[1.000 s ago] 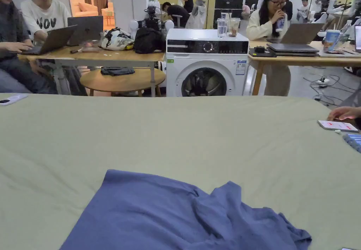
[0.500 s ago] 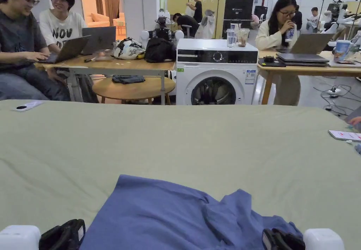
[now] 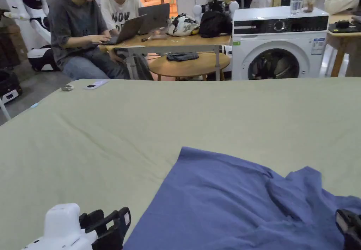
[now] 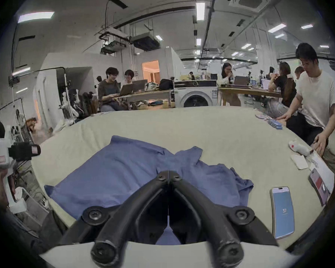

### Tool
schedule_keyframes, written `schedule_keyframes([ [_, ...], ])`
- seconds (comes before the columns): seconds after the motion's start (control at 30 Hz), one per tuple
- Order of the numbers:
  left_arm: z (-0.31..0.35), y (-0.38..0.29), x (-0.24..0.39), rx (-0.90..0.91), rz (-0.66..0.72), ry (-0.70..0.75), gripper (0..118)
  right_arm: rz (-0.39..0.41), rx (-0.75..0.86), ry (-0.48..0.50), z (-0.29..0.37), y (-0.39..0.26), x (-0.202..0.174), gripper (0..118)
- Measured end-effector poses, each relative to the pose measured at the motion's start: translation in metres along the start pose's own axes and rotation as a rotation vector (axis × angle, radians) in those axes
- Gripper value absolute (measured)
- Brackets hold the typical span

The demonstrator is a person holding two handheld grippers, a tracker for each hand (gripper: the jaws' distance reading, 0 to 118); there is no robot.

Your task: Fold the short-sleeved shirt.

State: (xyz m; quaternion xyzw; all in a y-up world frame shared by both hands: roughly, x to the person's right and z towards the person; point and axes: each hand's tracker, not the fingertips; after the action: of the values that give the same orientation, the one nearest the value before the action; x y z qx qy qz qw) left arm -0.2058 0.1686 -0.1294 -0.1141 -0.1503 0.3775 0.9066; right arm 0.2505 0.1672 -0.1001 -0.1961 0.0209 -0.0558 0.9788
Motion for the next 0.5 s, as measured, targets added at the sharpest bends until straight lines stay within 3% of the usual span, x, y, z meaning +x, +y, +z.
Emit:
schedule_keyframes([
  [0.03,0.002,-0.005,-0.010,-0.077,0.034,-0.008,53,-0.005,-0.012,0.002,0.000,-0.003,0.001,0],
  [0.07,0.006,-0.009,-0.022,-0.131,0.069,-0.014,57,-0.009,-0.026,0.006,0.000,-0.007,0.003,0],
  [0.17,0.009,-0.027,-0.047,-0.212,0.092,0.031,56,-0.023,-0.054,0.006,-0.002,-0.014,0.006,0],
  [0.2,0.020,-0.025,-0.068,-0.446,-0.379,0.429,56,-0.031,-0.062,0.006,-0.002,-0.016,0.008,0],
  [0.33,-0.002,-0.043,-0.085,-0.561,-0.297,0.399,56,-0.051,-0.076,0.000,0.000,-0.020,0.013,0],
  [0.43,-0.008,-0.043,-0.075,-0.550,-0.379,0.451,38,-0.044,-0.078,-0.024,0.005,-0.019,0.018,0],
  [0.5,-0.012,-0.042,-0.071,-0.577,-0.388,0.426,3,-0.045,-0.075,-0.042,0.007,-0.017,0.024,0],
])
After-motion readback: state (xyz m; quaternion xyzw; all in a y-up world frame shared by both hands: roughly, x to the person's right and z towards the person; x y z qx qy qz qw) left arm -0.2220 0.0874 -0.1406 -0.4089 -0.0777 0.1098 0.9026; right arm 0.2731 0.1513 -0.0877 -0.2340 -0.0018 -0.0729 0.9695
